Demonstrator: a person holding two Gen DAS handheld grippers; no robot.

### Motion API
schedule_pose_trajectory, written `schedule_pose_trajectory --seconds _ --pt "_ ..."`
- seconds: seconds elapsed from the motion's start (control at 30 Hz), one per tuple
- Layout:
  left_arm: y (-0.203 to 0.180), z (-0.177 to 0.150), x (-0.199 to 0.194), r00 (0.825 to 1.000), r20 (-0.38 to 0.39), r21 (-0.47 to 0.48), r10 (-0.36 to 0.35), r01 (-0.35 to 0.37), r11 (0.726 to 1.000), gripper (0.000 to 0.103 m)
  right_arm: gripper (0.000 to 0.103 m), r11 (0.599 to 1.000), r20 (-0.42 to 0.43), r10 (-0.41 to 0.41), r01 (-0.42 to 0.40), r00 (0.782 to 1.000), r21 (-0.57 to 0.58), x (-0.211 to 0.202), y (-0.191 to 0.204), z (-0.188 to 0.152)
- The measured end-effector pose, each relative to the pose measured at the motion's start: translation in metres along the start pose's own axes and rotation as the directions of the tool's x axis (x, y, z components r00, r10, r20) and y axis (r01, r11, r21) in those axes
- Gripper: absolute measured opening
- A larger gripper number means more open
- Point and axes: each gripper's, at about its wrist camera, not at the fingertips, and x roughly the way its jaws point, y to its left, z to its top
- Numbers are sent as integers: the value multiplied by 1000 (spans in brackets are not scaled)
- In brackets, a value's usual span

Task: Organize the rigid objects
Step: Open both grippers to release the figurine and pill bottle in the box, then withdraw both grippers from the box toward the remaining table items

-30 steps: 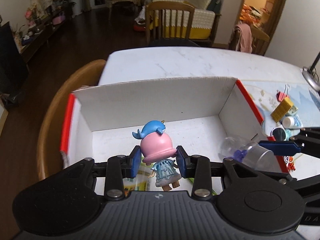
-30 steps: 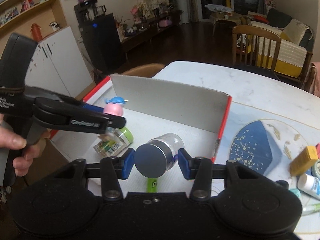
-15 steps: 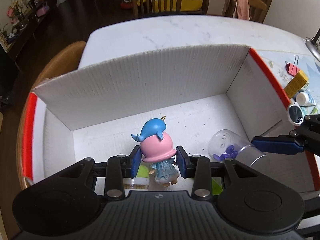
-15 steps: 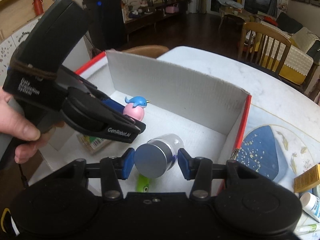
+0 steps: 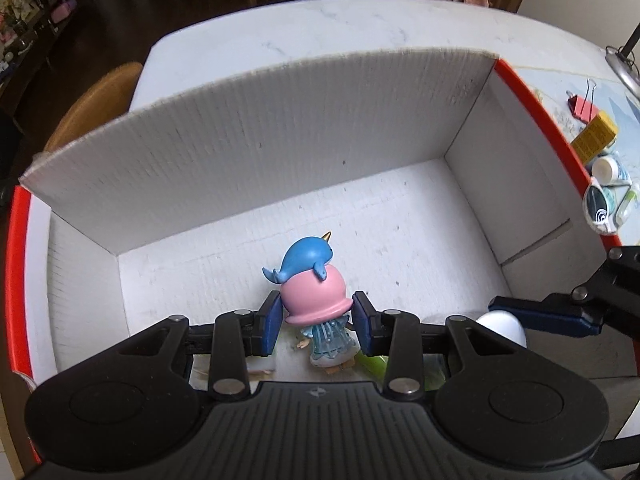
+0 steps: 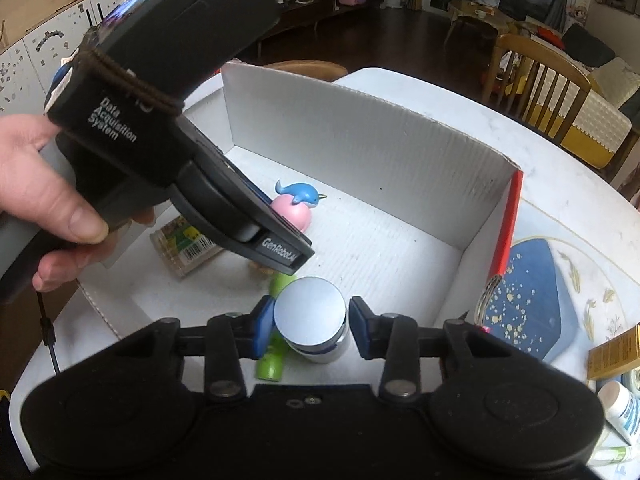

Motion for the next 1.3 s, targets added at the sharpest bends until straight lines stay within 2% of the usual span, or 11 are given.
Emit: schedule_pose_trajectory --seconds 0.27,0.4,0.5,0.73,1.1,1.23,1.3 --pt "2 -3 -2 1000 0 -8 -1 1 1000 37 43 1000 5 8 -8 1000 11 -5 1 -1" --pt "4 -3 -12 999 34 -19 -16 17 1000 37 44 1000 17 11 -11 1000 23 -10 1 -1" --pt "3 -5 -19 999 47 -20 -20 21 1000 37 49 999 29 7 -8 1000 37 -15 -2 -1" --pt "3 -13 -37 996 92 -32 -11 14 999 42 53 996 66 12 -18 998 86 -31 -13 -1" --pt "-7 -27 -75 985 173 -39 4 2 999 43 57 991 134 22 -39 991 126 -62 -21 -7" --pt "-14 -34 -92 977 211 -34 1 6 999 55 60 989 161 30 -53 986 138 -77 -24 -12" --pt "-19 -37 -101 972 233 -25 0 6 1000 56 61 988 174 32 -58 984 145 -83 -25 -15"
